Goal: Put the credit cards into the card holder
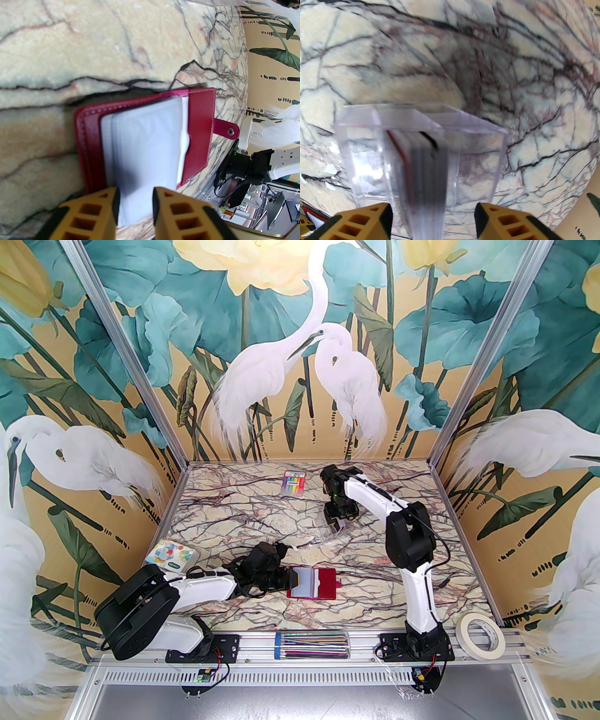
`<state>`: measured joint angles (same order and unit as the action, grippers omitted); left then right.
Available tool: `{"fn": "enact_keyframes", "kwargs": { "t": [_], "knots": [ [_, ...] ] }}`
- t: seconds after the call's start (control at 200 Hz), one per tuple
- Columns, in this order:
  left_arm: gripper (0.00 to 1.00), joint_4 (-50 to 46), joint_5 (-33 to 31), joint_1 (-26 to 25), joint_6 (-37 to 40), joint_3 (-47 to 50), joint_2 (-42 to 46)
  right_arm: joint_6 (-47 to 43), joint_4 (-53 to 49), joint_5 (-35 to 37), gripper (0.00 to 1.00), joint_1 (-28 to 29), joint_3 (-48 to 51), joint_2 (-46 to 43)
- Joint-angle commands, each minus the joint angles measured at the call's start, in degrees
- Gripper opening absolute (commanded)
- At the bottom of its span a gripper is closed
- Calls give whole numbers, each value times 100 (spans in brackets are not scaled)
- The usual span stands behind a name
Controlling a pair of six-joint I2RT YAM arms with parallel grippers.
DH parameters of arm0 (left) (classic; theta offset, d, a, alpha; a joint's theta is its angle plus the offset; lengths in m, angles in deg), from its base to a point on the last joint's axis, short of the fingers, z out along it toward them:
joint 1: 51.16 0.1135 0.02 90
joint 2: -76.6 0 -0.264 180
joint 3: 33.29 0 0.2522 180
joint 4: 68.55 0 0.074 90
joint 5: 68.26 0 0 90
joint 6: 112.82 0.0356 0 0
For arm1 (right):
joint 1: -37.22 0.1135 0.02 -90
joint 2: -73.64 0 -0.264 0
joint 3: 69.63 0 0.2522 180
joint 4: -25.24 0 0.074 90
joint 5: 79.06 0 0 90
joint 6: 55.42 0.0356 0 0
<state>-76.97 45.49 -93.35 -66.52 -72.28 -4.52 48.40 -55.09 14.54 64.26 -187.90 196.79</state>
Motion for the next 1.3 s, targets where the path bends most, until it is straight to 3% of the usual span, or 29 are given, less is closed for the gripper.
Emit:
{"fn": "enact_keyframes", "kwargs": {
  "t": [0.0, 0.33, 0.665, 1.08, 1.295],
  "knots": [
    [31, -328, -61, -52, 116, 15, -182, 305, 178, -342, 62, -2, 153, -235],
    [31, -359, -43, -51, 142, -17, -192, 1252, 589, -1118, 56, 58, 587, -409],
    [30, -281, -6, -52, 142, -45, -282, 2629, 1087, -511, 56, 582, 1046, -879],
    [31, -210, -9, -52, 120, -25, -302, 2398, 583, 389, 57, 638, 576, -648],
    [30, -227, -6, -51, 121, -8, -269, 2259, 628, 224, 57, 489, 472, -468]
  ]
}}
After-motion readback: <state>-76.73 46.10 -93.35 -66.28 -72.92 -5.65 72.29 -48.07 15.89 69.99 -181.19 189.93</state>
